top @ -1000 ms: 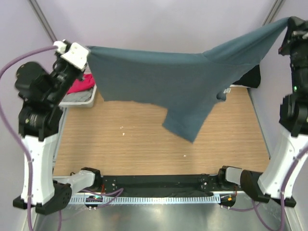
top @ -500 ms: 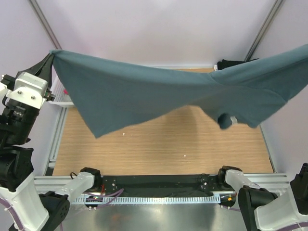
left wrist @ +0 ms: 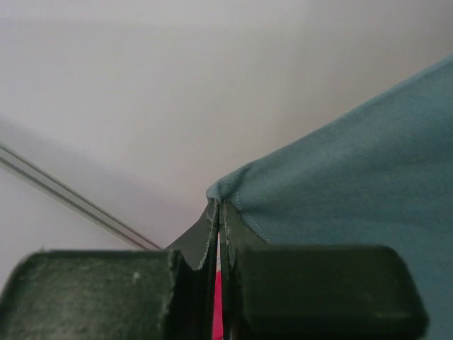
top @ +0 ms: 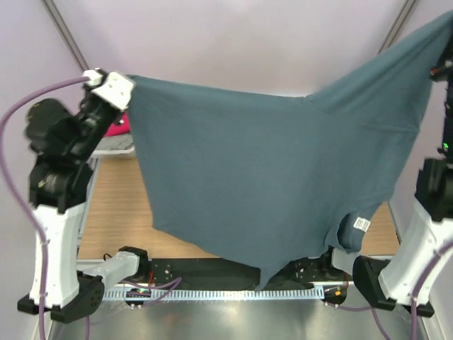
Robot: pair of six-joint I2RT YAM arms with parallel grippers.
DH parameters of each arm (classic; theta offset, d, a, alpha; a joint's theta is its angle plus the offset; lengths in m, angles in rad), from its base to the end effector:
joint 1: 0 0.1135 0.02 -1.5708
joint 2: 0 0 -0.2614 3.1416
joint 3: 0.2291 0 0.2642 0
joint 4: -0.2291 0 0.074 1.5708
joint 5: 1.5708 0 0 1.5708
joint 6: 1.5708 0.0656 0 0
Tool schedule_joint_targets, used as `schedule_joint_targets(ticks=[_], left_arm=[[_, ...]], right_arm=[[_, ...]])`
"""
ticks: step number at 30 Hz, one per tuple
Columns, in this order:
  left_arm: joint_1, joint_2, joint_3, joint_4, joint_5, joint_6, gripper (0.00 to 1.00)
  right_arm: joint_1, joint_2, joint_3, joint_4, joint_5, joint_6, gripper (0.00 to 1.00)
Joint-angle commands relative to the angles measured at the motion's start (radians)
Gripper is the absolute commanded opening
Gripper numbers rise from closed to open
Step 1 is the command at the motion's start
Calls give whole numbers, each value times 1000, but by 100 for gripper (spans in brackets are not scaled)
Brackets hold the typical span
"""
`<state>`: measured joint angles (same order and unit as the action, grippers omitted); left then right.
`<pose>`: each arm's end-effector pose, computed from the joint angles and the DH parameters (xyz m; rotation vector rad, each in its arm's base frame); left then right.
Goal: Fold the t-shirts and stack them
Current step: Flatten the tshirt out
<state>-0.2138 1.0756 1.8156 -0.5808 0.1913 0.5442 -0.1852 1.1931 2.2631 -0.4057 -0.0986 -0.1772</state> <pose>0.1752 -0.0508 0.5832 0.6678 1.2486 0.1383 0.1036 -0.0128 0.6969 -0.0885 0.9095 -0.2923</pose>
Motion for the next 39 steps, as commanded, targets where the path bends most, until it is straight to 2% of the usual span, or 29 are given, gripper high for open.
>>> schedule_joint_targets(ticks=[1, 6, 10, 14, 18, 21, 22, 25, 31, 33, 39], left_arm=[[2, 70, -170, 87, -47, 40, 0], [4, 199, -331, 257, -29, 46, 0], [30, 412, -331, 335, -12, 54, 0], [57, 613, -273, 349, 3, 66, 0], [62, 788, -153, 354, 0, 51, 0], [60, 908, -57, 343, -22, 14, 0], [60, 932, -33, 340, -54, 11, 0], [60, 1033, 74, 328, -119, 4, 0], [63, 1159, 180, 283, -185, -24, 0], [68, 1175, 200, 280, -226, -23, 0], [113, 1205, 253, 268, -214, -13, 0]], right_arm=[[-5, 83, -193, 123, -18, -8, 1], [9, 222, -368, 186, -73, -13, 1], [78, 365, -474, 199, -61, -129, 1], [115, 538, -498, 235, -35, -197, 1], [145, 756, -433, 265, -1, -231, 1], [153, 897, -321, 252, 7, -242, 1], [153, 939, -244, 236, 13, -239, 1], [153, 1035, -145, 235, 27, -217, 1], [156, 1108, -106, 240, 23, -199, 1], [156, 1099, -122, 237, 19, -200, 1], [150, 1050, -195, 234, 48, -222, 1]])
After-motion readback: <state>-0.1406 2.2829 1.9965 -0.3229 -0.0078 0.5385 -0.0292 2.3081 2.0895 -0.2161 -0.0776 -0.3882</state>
